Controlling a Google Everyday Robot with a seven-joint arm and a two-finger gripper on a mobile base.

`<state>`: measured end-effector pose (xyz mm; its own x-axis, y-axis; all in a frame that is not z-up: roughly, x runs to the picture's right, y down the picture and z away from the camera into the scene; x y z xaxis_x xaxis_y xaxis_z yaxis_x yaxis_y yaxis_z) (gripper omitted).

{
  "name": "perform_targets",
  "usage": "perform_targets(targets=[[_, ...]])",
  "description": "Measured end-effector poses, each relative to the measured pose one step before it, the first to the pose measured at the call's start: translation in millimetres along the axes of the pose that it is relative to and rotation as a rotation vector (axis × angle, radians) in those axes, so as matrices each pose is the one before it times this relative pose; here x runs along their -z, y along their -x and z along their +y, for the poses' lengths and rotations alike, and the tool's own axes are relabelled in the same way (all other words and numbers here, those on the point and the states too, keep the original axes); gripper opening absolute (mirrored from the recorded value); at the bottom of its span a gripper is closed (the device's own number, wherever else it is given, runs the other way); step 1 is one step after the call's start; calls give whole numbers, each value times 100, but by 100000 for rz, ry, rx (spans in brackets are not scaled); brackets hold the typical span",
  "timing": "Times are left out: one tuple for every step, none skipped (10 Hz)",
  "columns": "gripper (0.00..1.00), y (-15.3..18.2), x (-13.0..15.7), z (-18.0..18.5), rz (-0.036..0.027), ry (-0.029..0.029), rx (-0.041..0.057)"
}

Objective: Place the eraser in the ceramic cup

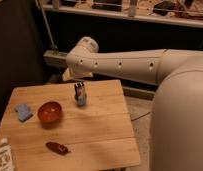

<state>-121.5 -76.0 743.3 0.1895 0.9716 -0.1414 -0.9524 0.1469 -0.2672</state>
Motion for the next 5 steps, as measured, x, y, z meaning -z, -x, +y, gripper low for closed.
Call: perform_targets(targets=[[80,-2,15,133,-7,180,189],[80,2,-6,-117,0,-150,-102],[80,-9,-14,-4,18,-8,20],[80,6,15,65,-15,83,49],[80,-8,-9,-81,15,-98,-70]])
